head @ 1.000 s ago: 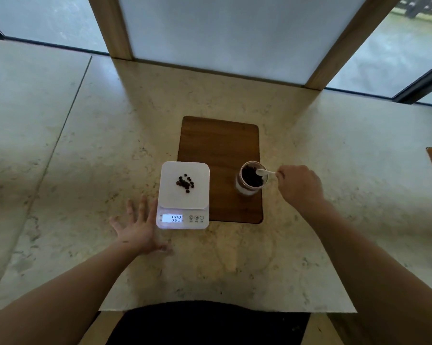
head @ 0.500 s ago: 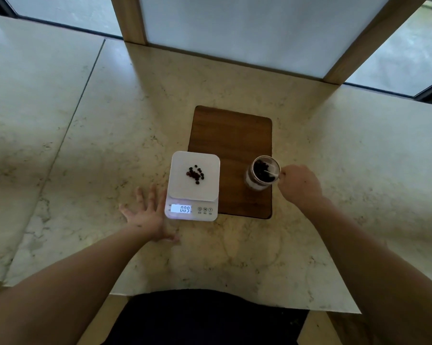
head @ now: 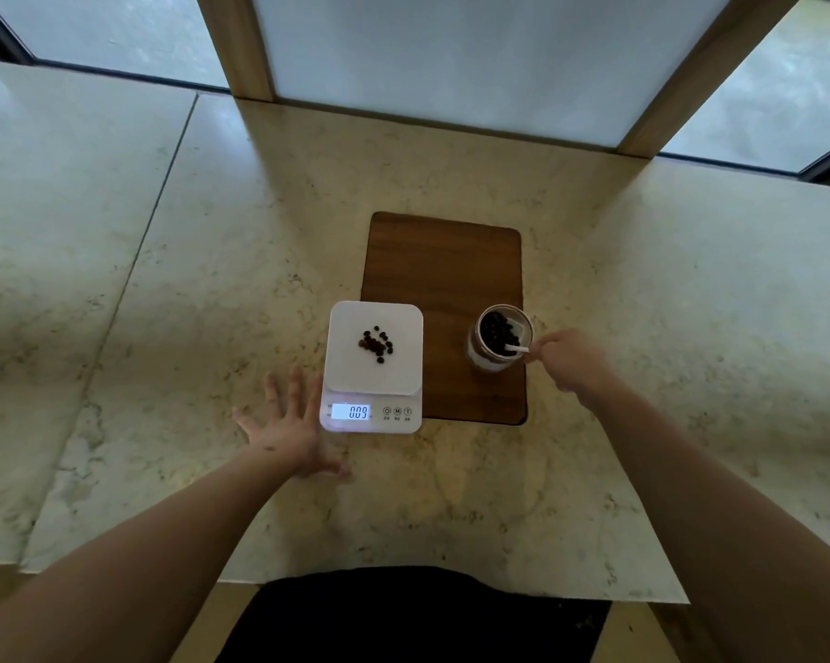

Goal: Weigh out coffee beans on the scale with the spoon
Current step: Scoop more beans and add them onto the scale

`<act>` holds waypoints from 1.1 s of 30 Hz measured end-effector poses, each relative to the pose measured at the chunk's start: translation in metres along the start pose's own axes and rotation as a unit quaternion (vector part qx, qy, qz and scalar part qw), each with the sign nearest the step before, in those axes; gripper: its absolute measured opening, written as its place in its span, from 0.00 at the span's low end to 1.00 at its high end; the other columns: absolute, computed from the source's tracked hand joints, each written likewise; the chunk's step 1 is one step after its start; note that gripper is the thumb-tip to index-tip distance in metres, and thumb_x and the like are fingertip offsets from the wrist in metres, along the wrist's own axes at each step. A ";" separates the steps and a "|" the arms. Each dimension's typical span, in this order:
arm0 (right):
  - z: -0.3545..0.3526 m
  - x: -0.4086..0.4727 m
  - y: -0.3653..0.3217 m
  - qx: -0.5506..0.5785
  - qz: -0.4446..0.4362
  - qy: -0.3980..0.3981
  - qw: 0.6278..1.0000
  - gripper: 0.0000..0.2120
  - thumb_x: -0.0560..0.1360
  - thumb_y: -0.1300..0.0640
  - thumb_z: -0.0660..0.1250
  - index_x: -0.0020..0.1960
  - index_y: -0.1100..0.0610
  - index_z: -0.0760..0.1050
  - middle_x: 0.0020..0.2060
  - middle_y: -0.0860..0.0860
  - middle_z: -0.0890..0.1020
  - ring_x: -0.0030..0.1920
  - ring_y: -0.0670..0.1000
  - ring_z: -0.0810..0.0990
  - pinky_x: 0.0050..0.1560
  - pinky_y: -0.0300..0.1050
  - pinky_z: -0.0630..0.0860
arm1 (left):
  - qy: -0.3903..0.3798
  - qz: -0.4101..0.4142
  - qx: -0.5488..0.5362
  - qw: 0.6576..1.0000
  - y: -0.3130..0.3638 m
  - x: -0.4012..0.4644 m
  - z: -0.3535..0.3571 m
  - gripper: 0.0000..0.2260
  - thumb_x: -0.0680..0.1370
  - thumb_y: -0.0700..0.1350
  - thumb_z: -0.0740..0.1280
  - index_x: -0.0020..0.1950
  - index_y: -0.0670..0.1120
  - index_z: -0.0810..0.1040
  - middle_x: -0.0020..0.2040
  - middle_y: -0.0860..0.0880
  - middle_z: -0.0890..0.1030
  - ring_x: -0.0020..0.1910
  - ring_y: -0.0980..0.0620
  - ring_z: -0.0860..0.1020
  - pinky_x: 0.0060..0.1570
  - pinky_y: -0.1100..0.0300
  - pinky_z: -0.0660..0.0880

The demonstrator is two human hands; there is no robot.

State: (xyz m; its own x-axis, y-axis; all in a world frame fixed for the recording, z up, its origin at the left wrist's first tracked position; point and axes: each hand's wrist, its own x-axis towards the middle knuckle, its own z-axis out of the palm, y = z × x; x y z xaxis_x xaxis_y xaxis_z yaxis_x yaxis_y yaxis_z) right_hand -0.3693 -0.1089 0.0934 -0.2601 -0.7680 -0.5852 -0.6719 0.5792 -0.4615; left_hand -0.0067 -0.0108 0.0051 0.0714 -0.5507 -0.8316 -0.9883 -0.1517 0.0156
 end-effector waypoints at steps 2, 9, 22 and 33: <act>0.004 0.001 0.001 0.014 0.000 -0.009 1.000 0.12 0.78 0.55 0.64 0.39 0.53 0.83 0.15 0.44 0.63 0.18 0.48 0.62 0.24 0.40 0.61 | -0.002 0.004 0.001 1.000 0.000 0.000 0.001 0.67 0.58 0.84 0.62 0.65 0.55 0.11 0.69 0.46 0.13 0.67 0.35 0.15 0.66 0.17 0.39; 0.012 -0.003 0.005 0.102 0.019 -0.021 0.994 0.15 0.80 0.57 0.62 0.39 0.57 0.83 0.18 0.45 0.60 0.19 0.47 0.59 0.23 0.41 0.58 | -0.002 0.011 0.002 1.000 -0.001 0.000 0.001 0.68 0.59 0.84 0.63 0.68 0.55 0.13 0.68 0.47 0.13 0.68 0.35 0.15 0.67 0.18 0.38; -0.004 -0.025 -0.016 -0.296 -0.244 0.221 0.897 0.11 0.80 0.60 0.59 0.40 0.57 0.72 0.31 0.53 0.76 0.30 0.56 0.73 0.29 0.45 0.68 | 0.004 0.011 0.011 1.000 -0.003 0.005 0.004 0.69 0.55 0.86 0.62 0.71 0.55 0.15 0.68 0.48 0.12 0.67 0.36 0.15 0.67 0.18 0.38; 0.021 -0.012 0.015 -0.077 -0.128 0.091 0.985 0.14 0.78 0.58 0.59 0.34 0.55 0.69 0.30 0.51 0.74 0.32 0.51 0.73 0.29 0.44 0.61 | 0.005 -0.011 0.016 1.000 0.000 0.005 0.003 0.68 0.58 0.84 0.63 0.68 0.54 0.14 0.71 0.45 0.15 0.71 0.33 0.19 0.68 0.18 0.42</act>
State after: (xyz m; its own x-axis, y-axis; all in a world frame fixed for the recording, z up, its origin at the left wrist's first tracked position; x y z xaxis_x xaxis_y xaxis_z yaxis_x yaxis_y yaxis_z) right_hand -0.3618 -0.0848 0.0793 -0.1783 -0.9280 -0.3273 -0.8256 0.3220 -0.4634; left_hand -0.0069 -0.0114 -0.0004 0.0944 -0.5554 -0.8262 -0.9902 -0.1384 -0.0201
